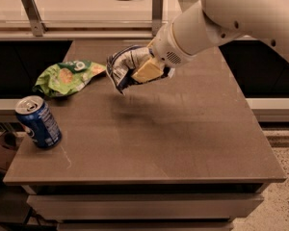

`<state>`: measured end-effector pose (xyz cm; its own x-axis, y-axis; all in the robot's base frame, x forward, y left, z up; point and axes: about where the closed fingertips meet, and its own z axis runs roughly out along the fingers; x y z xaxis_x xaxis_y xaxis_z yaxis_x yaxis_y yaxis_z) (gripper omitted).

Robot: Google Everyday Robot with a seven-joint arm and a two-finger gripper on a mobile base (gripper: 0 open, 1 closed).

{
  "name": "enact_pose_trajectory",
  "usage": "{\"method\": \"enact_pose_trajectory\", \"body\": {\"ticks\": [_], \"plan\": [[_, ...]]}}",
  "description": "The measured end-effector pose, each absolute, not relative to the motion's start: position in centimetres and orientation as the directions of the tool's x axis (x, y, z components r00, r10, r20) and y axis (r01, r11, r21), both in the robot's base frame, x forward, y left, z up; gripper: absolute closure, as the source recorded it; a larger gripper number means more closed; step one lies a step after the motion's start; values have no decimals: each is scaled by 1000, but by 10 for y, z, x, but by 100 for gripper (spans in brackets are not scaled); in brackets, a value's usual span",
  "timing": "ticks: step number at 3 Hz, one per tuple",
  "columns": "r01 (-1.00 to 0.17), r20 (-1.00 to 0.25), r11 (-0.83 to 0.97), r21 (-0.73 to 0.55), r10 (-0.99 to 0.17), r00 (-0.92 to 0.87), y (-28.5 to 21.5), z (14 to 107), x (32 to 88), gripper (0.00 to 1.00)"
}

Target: Move blue chip bag near pepsi can

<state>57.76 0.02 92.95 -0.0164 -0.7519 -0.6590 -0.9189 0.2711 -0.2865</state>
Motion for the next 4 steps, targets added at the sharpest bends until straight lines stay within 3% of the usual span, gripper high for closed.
{"method": "enact_pose_trajectory", "body": {"ticks": [2, 4], "plan": [[-906, -607, 300, -298, -792, -63, 22, 938, 535, 100], [-917, -635, 316, -243, -766, -96, 37, 930, 499, 100]]}}
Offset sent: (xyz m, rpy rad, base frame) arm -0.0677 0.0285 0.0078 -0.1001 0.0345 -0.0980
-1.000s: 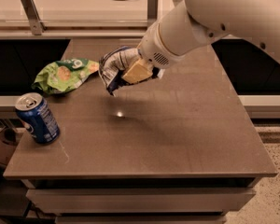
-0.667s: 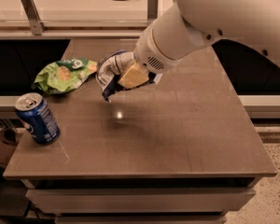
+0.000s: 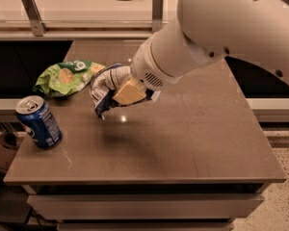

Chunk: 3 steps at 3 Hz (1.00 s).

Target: Move blue chip bag near pepsi can

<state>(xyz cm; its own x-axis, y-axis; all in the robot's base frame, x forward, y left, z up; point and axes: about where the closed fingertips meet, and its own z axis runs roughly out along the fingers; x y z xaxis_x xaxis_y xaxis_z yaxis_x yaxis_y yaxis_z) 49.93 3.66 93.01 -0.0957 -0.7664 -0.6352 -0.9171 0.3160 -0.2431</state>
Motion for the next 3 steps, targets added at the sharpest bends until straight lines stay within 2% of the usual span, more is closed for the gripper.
{"method": "enact_pose_trajectory", "body": {"ticks": [1, 2, 3], "plan": [[-932, -663, 291, -215, -744, -79, 51, 925, 484, 100], [-932, -663, 290, -218, -744, -76, 52, 928, 483, 82], [-932, -663, 287, -222, -745, -72, 53, 930, 482, 58]]}}
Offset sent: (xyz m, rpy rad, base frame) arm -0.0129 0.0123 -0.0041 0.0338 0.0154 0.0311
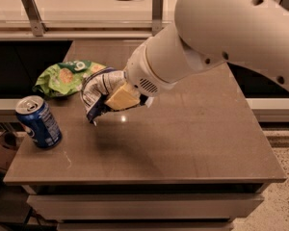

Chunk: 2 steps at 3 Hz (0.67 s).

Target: Move blue chip bag near pepsi can

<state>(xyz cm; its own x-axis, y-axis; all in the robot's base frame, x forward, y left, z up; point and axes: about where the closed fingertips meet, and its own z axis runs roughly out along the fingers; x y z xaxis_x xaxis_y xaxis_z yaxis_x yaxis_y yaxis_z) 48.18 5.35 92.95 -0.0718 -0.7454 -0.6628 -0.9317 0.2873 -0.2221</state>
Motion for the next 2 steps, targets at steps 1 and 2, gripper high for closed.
{"method": "enact_pose_trajectory", "body": {"ticks": [1, 2], "plan": [[-931, -662, 285, -226, -746, -68, 55, 931, 481, 35], [-931, -662, 283, -230, -747, -63, 56, 933, 479, 12]]}}
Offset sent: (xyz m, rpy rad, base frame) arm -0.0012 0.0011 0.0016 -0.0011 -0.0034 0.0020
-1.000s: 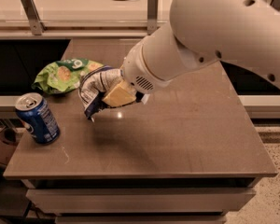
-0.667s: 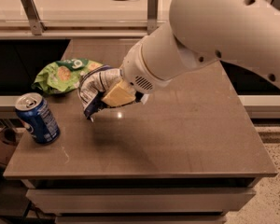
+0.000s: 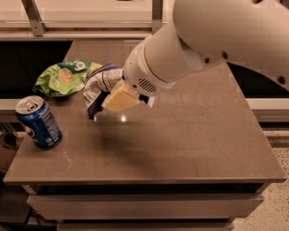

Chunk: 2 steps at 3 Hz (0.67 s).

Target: Move blue chip bag near pepsi can

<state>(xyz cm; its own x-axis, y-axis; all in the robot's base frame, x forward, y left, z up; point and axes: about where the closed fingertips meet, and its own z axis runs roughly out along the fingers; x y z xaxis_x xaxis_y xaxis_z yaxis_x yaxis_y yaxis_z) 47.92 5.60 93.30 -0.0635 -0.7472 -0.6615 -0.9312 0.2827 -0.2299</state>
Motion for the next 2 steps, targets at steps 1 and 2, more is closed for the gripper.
{"method": "enact_pose_trajectory", "body": {"ticks": [1, 2], "plan": [[-931, -661, 280, -234, -748, -59, 57, 935, 478, 0], [-939, -649, 246, -240, -760, -34, 78, 943, 452, 0]]}}
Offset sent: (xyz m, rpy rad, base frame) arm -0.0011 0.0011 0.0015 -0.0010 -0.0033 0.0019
